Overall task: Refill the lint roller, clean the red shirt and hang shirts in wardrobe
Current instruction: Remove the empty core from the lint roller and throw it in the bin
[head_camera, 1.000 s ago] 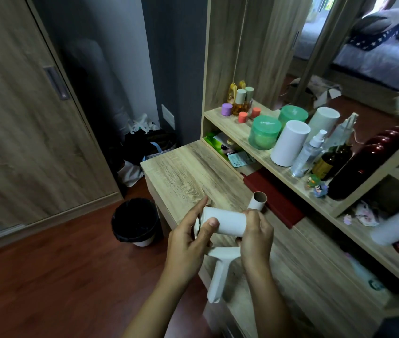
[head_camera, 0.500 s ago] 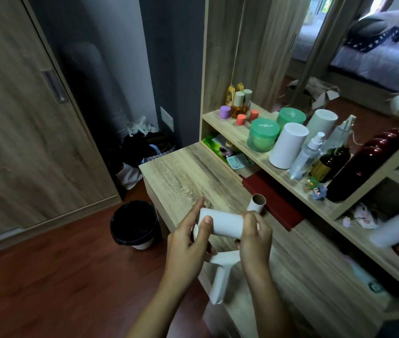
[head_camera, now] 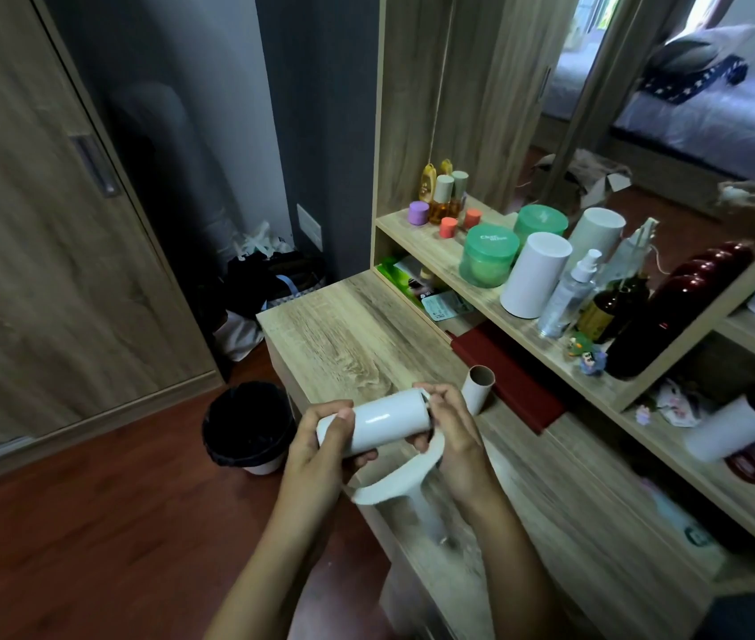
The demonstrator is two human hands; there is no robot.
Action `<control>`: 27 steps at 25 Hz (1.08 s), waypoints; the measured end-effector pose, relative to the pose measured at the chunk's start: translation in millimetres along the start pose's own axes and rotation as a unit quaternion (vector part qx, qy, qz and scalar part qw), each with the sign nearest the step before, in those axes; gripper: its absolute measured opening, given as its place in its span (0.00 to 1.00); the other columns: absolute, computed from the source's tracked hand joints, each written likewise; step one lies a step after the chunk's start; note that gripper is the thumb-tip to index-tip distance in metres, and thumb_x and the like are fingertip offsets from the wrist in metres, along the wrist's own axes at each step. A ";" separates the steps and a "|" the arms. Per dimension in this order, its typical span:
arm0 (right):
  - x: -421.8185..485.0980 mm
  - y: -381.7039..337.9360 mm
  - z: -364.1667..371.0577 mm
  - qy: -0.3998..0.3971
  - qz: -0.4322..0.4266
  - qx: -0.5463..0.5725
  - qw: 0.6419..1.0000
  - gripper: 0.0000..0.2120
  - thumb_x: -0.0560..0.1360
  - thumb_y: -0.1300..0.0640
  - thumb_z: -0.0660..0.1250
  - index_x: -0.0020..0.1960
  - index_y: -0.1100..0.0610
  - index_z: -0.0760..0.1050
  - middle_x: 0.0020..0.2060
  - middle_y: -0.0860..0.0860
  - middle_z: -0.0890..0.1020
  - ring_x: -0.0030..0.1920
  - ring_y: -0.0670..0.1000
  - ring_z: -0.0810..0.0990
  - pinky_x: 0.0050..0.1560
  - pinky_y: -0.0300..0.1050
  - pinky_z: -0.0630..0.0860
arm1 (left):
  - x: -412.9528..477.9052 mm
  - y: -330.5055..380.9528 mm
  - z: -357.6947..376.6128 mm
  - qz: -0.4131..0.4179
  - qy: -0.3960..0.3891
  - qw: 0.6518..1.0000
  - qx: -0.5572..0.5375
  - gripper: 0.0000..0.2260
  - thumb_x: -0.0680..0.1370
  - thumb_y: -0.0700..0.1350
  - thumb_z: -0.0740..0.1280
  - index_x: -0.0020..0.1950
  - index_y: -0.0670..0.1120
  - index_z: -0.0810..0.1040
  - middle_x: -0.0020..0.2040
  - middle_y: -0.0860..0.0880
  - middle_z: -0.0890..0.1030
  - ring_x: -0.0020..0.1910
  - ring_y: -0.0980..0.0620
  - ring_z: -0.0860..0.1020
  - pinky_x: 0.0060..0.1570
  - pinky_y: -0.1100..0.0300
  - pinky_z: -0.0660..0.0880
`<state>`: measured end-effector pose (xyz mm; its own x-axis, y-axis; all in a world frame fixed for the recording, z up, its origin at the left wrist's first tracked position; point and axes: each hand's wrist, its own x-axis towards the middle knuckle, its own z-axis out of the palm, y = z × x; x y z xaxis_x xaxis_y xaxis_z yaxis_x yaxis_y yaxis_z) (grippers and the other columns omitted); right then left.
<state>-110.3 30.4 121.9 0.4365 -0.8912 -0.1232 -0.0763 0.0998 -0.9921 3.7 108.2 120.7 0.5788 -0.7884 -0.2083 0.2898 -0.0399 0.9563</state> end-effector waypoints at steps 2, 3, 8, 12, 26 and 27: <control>-2.8 -0.2 4.3 -0.011 -0.024 -0.005 1.000 0.11 0.77 0.46 0.55 0.52 0.45 0.75 0.43 0.43 0.78 0.37 0.42 0.76 0.40 0.37 0.74 | -2.0 2.1 -1.6 -0.021 0.007 0.999 -0.033 0.06 0.80 0.41 0.58 0.50 0.43 0.74 0.47 0.45 0.76 0.30 0.57 0.79 0.32 0.66 0.77; -3.8 0.2 7.6 -0.008 -0.037 -0.008 0.999 0.11 0.79 0.46 0.54 0.53 0.43 0.75 0.42 0.43 0.79 0.37 0.43 0.77 0.40 0.38 0.75 | -2.8 2.9 -3.5 -0.027 0.003 0.999 -0.042 0.06 0.80 0.40 0.58 0.50 0.42 0.74 0.46 0.45 0.76 0.29 0.57 0.79 0.31 0.66 0.77; -8.1 -2.0 18.8 0.027 -0.090 -0.024 0.995 0.15 0.78 0.46 0.52 0.57 0.42 0.75 0.37 0.43 0.80 0.24 0.42 0.71 0.27 0.40 0.75 | 1.7 6.2 -14.6 -0.050 -0.026 0.997 -0.049 0.03 0.74 0.44 0.65 0.45 0.46 0.76 0.43 0.45 0.78 0.33 0.51 0.80 0.28 0.62 0.76; -7.0 -12.4 21.8 0.019 -0.088 -0.037 0.995 0.14 0.80 0.51 0.51 0.52 0.40 0.75 0.42 0.42 0.79 0.25 0.41 0.74 0.25 0.43 0.76 | 7.2 11.3 -18.6 -0.061 -0.064 0.995 -0.053 0.16 0.66 0.49 0.72 0.53 0.49 0.81 0.36 0.48 0.82 0.28 0.50 0.79 0.27 0.64 0.75; -2.1 -6.2 -2.6 0.014 -0.026 -0.046 0.998 0.16 0.79 0.47 0.50 0.60 0.41 0.73 0.32 0.34 0.79 0.21 0.41 0.69 0.27 0.44 0.77 | 14.2 0.1 1.1 -0.176 -0.071 0.969 -0.155 0.07 0.74 0.43 0.64 0.46 0.45 0.82 0.28 0.44 0.77 0.21 0.52 0.74 0.19 0.68 0.71; -1.0 -2.6 -8.1 0.020 -0.022 -0.039 0.999 0.17 0.78 0.45 0.50 0.62 0.42 0.72 0.36 0.35 0.79 0.22 0.41 0.68 0.27 0.44 0.77 | 17.3 -2.9 3.8 -0.187 -0.069 0.967 -0.160 0.07 0.74 0.44 0.64 0.45 0.46 0.82 0.28 0.44 0.77 0.21 0.52 0.74 0.19 0.68 0.71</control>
<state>-117.8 27.4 124.8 0.4041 -0.9114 -0.0776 -0.1290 0.0272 -0.9913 10.0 92.3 115.1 0.2880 -0.8307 -0.4765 0.6923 -0.1632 0.7029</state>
